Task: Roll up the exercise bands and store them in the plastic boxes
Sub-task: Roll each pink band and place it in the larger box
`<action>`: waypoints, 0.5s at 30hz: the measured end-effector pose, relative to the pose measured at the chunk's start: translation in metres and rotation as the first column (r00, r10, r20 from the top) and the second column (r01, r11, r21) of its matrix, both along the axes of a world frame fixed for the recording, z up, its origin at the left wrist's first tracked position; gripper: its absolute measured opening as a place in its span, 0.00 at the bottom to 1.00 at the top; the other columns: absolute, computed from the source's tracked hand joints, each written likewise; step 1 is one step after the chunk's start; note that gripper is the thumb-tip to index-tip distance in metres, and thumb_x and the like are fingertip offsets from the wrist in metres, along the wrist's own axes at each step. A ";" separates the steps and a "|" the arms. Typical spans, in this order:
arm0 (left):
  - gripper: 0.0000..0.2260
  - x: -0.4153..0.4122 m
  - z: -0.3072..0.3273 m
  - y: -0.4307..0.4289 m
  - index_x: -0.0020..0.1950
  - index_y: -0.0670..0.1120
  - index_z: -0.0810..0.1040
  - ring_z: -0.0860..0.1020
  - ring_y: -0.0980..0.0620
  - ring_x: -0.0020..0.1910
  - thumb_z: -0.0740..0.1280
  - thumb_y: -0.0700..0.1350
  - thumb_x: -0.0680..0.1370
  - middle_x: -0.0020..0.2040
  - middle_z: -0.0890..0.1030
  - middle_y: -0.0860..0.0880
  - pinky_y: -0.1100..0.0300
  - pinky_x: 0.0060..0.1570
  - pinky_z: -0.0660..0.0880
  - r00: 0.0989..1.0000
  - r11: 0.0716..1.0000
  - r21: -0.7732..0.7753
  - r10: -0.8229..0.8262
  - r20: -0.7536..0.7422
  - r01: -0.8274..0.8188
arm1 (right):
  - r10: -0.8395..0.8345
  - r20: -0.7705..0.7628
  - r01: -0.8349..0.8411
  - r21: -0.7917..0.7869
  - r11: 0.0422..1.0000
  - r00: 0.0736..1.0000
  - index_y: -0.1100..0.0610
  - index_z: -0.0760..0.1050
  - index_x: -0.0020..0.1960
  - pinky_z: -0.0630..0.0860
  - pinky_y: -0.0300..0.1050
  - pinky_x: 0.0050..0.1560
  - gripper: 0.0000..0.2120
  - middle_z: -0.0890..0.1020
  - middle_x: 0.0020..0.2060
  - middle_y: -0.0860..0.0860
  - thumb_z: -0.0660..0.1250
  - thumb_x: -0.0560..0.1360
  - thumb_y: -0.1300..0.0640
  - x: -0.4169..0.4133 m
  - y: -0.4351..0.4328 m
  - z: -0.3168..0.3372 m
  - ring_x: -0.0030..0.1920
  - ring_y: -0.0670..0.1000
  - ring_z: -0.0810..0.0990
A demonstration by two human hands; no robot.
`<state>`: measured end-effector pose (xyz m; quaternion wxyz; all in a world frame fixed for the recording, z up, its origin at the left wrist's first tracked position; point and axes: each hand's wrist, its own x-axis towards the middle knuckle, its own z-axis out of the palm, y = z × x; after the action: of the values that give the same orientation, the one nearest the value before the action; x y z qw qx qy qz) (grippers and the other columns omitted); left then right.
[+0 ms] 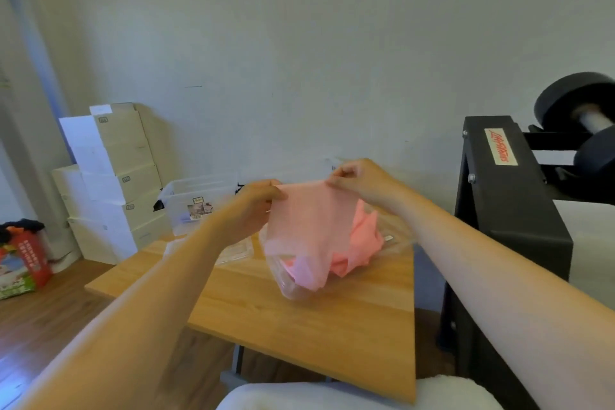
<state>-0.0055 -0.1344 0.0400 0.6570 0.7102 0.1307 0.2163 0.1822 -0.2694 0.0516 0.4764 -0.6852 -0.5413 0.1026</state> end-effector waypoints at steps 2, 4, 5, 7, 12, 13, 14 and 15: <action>0.10 -0.001 0.024 0.003 0.37 0.45 0.72 0.71 0.52 0.33 0.70 0.44 0.61 0.32 0.71 0.49 0.61 0.32 0.66 0.998 0.999 0.031 -0.020 0.052 0.019 | 0.005 0.015 -0.006 0.047 0.999 1.000 0.58 0.80 0.40 0.67 0.33 0.37 0.07 0.77 0.35 0.49 0.68 0.76 0.59 -0.002 -0.007 0.036 0.34 0.39 0.72; 0.10 -0.001 0.046 0.003 0.38 0.44 0.72 0.72 0.53 0.32 0.70 0.44 0.61 0.31 0.72 0.50 0.62 0.31 0.69 0.997 0.997 0.068 -0.025 0.075 0.020 | 0.001 0.057 -0.003 0.036 0.999 0.998 0.57 0.80 0.40 0.67 0.32 0.35 0.08 0.77 0.35 0.48 0.68 0.76 0.56 -0.003 -0.015 0.065 0.34 0.42 0.71; 0.12 -0.001 0.055 0.004 0.39 0.44 0.72 0.74 0.53 0.33 0.70 0.45 0.61 0.32 0.73 0.51 0.63 0.32 0.71 0.996 0.996 0.088 -0.026 0.085 0.018 | -0.012 0.085 0.009 0.034 0.999 0.996 0.56 0.79 0.39 0.66 0.31 0.33 0.09 0.76 0.33 0.47 0.68 0.77 0.55 -0.003 -0.017 0.076 0.33 0.42 0.70; 0.11 -0.001 0.073 0.005 0.40 0.44 0.72 0.77 0.54 0.36 0.70 0.46 0.63 0.34 0.76 0.51 0.64 0.38 0.74 0.992 0.994 0.108 -0.028 0.119 0.015 | -0.034 0.134 0.027 0.055 0.998 0.990 0.56 0.77 0.35 0.61 0.35 0.29 0.12 0.70 0.31 0.47 0.67 0.77 0.54 -0.004 -0.023 0.094 0.31 0.44 0.65; 0.05 -0.008 0.106 -0.005 0.43 0.44 0.76 0.78 0.53 0.38 0.63 0.43 0.71 0.37 0.79 0.51 0.64 0.40 0.76 0.975 0.987 0.141 -0.102 0.196 0.075 | -0.046 0.163 0.027 0.117 0.993 0.985 0.62 0.77 0.37 0.59 0.38 0.30 0.16 0.69 0.30 0.49 0.67 0.77 0.52 -0.008 -0.036 0.124 0.31 0.45 0.65; 0.06 -0.011 0.111 -0.008 0.45 0.43 0.78 0.79 0.54 0.38 0.63 0.41 0.71 0.37 0.80 0.51 0.64 0.39 0.76 0.970 0.985 0.143 -0.129 0.206 0.101 | -0.046 0.169 0.023 0.132 0.991 0.985 0.65 0.77 0.38 0.60 0.41 0.33 0.17 0.71 0.32 0.51 0.67 0.76 0.51 -0.010 -0.038 0.130 0.33 0.46 0.66; 0.07 -0.013 0.116 -0.010 0.46 0.43 0.79 0.80 0.54 0.38 0.63 0.40 0.72 0.38 0.81 0.51 0.64 0.40 0.77 0.966 0.983 0.142 -0.145 0.214 0.116 | -0.046 0.171 0.020 0.148 0.989 0.984 0.66 0.77 0.40 0.62 0.42 0.35 0.17 0.72 0.33 0.51 0.67 0.76 0.51 -0.013 -0.040 0.135 0.35 0.47 0.68; 0.06 -0.014 0.121 -0.011 0.46 0.43 0.80 0.80 0.53 0.39 0.64 0.39 0.72 0.38 0.82 0.50 0.63 0.41 0.78 0.965 0.983 0.147 -0.143 0.220 0.112 | -0.053 0.173 0.024 0.170 0.985 0.983 0.64 0.78 0.40 0.63 0.41 0.37 0.15 0.74 0.34 0.50 0.67 0.76 0.52 -0.016 -0.042 0.142 0.35 0.45 0.70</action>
<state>-0.0200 -0.1458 0.1609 0.6312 0.7298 -0.0069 0.2625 0.1664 -0.3116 0.1933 0.4839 -0.6598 -0.5748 -0.0137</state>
